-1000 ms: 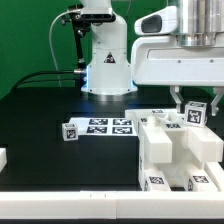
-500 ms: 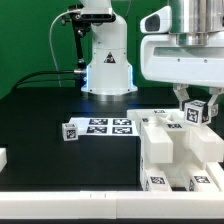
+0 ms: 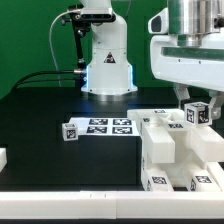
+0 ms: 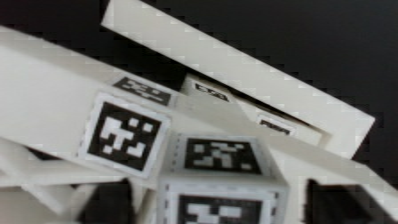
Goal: Assemble chair
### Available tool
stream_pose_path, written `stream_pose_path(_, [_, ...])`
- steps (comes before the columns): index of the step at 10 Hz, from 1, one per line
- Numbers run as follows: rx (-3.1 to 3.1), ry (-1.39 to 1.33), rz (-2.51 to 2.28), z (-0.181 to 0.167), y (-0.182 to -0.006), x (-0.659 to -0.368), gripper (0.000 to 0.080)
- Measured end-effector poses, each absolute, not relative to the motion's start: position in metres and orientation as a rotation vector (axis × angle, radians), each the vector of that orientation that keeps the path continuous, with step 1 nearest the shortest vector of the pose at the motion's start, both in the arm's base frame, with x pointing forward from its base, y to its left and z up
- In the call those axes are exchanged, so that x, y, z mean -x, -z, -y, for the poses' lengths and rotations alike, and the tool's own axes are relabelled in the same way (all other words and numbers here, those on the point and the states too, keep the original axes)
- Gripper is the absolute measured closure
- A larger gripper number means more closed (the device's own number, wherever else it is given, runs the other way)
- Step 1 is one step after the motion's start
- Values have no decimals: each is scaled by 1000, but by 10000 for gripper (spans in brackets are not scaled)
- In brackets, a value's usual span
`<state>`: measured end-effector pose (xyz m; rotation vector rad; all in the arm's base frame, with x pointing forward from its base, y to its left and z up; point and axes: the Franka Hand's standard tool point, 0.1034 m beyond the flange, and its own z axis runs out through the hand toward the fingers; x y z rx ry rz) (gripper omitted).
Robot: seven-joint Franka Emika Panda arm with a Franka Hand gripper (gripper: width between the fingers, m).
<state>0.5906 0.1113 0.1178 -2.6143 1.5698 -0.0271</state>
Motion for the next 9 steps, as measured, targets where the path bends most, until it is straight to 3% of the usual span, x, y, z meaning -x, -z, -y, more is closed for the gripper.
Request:
stream_pose_path(1, [2666, 35, -1477, -112, -120, -591, 200])
stream_pose_path(3, [2894, 59, -1005, -112, -119, -591, 160])
stream_pose_path(9, [3080, 91, -167, -110, -116, -589, 151])
